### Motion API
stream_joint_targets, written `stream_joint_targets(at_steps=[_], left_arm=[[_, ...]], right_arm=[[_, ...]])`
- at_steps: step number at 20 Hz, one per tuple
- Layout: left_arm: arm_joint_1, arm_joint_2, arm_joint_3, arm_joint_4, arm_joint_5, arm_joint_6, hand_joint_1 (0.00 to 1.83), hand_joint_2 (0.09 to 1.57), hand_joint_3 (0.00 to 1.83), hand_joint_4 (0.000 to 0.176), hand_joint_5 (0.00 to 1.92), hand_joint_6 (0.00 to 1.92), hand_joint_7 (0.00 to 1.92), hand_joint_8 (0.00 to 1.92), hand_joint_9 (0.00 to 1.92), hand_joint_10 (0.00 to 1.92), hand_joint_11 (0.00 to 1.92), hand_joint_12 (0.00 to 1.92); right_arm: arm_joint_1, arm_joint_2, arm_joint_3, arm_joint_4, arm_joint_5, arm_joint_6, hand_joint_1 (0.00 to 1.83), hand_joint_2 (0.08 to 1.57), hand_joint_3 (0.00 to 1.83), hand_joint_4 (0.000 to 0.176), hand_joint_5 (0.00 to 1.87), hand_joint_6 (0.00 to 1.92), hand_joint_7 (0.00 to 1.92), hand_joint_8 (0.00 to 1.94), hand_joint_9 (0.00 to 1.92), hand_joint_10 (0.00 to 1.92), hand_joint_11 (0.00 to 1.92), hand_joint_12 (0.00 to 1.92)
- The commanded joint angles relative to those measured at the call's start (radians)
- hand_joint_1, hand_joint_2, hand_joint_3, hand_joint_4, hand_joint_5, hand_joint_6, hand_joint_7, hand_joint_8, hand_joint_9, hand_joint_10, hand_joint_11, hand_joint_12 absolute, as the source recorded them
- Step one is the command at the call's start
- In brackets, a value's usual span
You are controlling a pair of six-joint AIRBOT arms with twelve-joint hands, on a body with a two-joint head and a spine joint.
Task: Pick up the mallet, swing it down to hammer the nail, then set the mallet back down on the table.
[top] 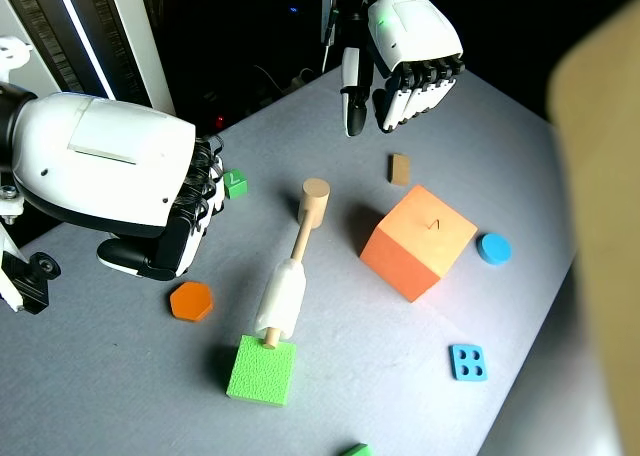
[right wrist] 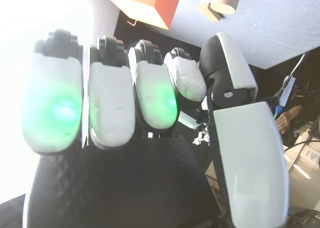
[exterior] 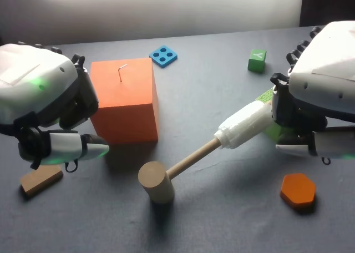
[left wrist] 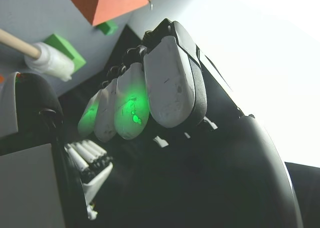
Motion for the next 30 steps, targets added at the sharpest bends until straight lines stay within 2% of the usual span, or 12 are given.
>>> stream_joint_targets(at_steps=[1, 2, 7, 11, 14, 15, 18, 20, 21, 23, 24, 30], left_arm=[[-0.007, 0.002, 0.001, 0.031, -0.083, 0.007, 0.0, 1.16, 0.3, 0.0, 0.02, 0.02, 0.02, 0.02, 0.0, 0.03, 0.0, 0.0], [-0.007, 0.002, 0.001, 0.031, -0.083, 0.013, 0.0, 1.27, 0.07, 0.0, 0.03, 0.0, 0.03, 0.0, 0.0, 0.0, 0.0, 0.0], [-0.006, 0.004, 0.004, 0.031, -0.083, 0.016, 0.0, 1.27, 0.03, 0.0, 0.01, 0.0, 0.01, 0.0, 0.0, 0.0, 0.0, 0.0], [-0.004, 0.004, 0.003, 0.046, -0.076, 0.005, 0.0, 1.25, 0.02, 0.0, 0.02, 0.01, 0.02, 0.01, 0.0, 0.0, 0.0, 0.0], [0.005, 0.004, 0.029, 0.139, -0.036, -0.077, 0.0, 1.26, 0.02, 0.0, 0.03, 0.01, 0.02, 0.01, 0.0, 0.0, 0.0, 0.0], [0.034, 0.004, 0.065, 0.294, 0.011, -0.24, 0.0, 1.26, 0.02, 0.0, 0.02, 0.0, 0.02, 0.0, 0.0, 0.0, 0.0, 0.0], [0.071, 0.005, 0.089, 0.401, -0.008, -0.364, 0.0, 1.26, 0.02, 0.0, 0.02, 0.0, 0.02, 0.0, 0.0, 0.0, 0.0, 0.0], [0.111, 0.005, 0.109, 0.47, -0.055, -0.445, 0.0, 1.26, 0.02, 0.0, 0.02, 0.0, 0.03, 0.01, 0.0, 0.0, 0.0, 0.0], [0.13, 0.004, 0.12, 0.498, -0.08, -0.473, 0.0, 1.26, 0.02, 0.0, 0.02, 0.01, 0.03, 0.01, 0.01, 0.0, 0.0, 0.0], [0.161, 0.004, 0.133, 0.529, -0.102, -0.508, 0.0, 1.27, 0.02, 0.0, 0.02, 0.0, 0.03, 0.01, 0.0, 0.0, 0.0, 0.0], [0.181, 0.004, 0.141, 0.545, -0.113, -0.529, 0.0, 1.26, 0.01, 0.0, 0.01, 0.0, 0.03, 0.0, 0.0, 0.0, 0.0, 0.0], [0.282, -0.029, 0.183, 0.544, -0.207, -0.549, 0.0, 1.26, 0.01, 0.0, 0.02, 0.0, 0.04, 0.01, 0.02, 0.01, 0.0, 0.0]], right_arm=[[0.014, 0.007, -0.002, -0.003, 0.102, -0.009, 0.0, 1.24, 0.11, 0.0, 0.18, 0.06, 0.18, 0.06, 0.12, 0.07, 0.0, 0.4], [0.014, 0.007, -0.002, -0.003, 0.102, -0.01, 0.0, 1.29, 0.02, 0.0, 0.19, 0.01, 0.19, 0.01, 0.14, 0.02, 0.0, 0.37], [0.01, 0.009, -0.002, -0.003, 0.115, -0.031, 0.02, 1.3, 0.0, 0.0, 0.19, 0.0, 0.18, 0.0, 0.13, 0.0, 0.0, 0.34], [0.042, -0.001, 0.014, -0.003, -0.001, -0.051, 0.63, 1.13, 0.0, 0.0, 0.11, 0.0, 0.08, 0.0, 0.06, 0.0, 0.0, 0.27], [0.079, -0.01, 0.039, -0.003, -0.076, 0.035, 0.87, 1.04, 0.0, 0.0, 0.1, 0.0, 0.04, 0.0, 0.0, 0.0, 0.0, 0.17], [0.101, -0.033, 0.062, -0.003, -0.119, 0.036, 1.12, 0.99, 0.0, 0.0, 0.13, 0.0, 0.06, 0.0, 0.02, 0.0, 0.0, 0.22], [0.117, -0.071, 0.108, -0.003, -0.196, 0.078, 1.14, 0.99, 0.0, 0.0, 0.13, 0.0, 0.06, 0.0, 0.02, 0.0, 0.0, 0.23], [0.135, -0.103, 0.15, -0.098, -0.241, 0.23, 1.18, 0.98, 0.0, 0.0, 0.12, 0.0, 0.06, 0.0, 0.02, 0.01, 0.0, 0.23], [0.144, -0.126, 0.162, -0.32, -0.268, 0.416, 1.27, 0.97, 0.0, 0.0, 0.12, 0.0, 0.07, 0.0, 0.03, 0.01, 0.0, 0.23], [0.157, -0.171, 0.187, -0.575, -0.358, 0.703, 1.28, 0.97, 0.0, 0.0, 0.11, 0.0, 0.06, 0.0, 0.03, 0.0, 0.0, 0.28], [0.16, -0.193, 0.201, -0.628, -0.378, 0.769, 1.28, 0.97, 0.0, 0.0, 0.11, 0.0, 0.07, 0.0, 0.03, 0.0, 0.0, 0.28], [0.176, -0.333, 0.277, -0.628, -0.469, 0.875, 1.37, 0.99, 0.0, 0.0, 0.11, 0.0, 0.07, 0.0, 0.03, 0.0, 0.0, 0.27]])
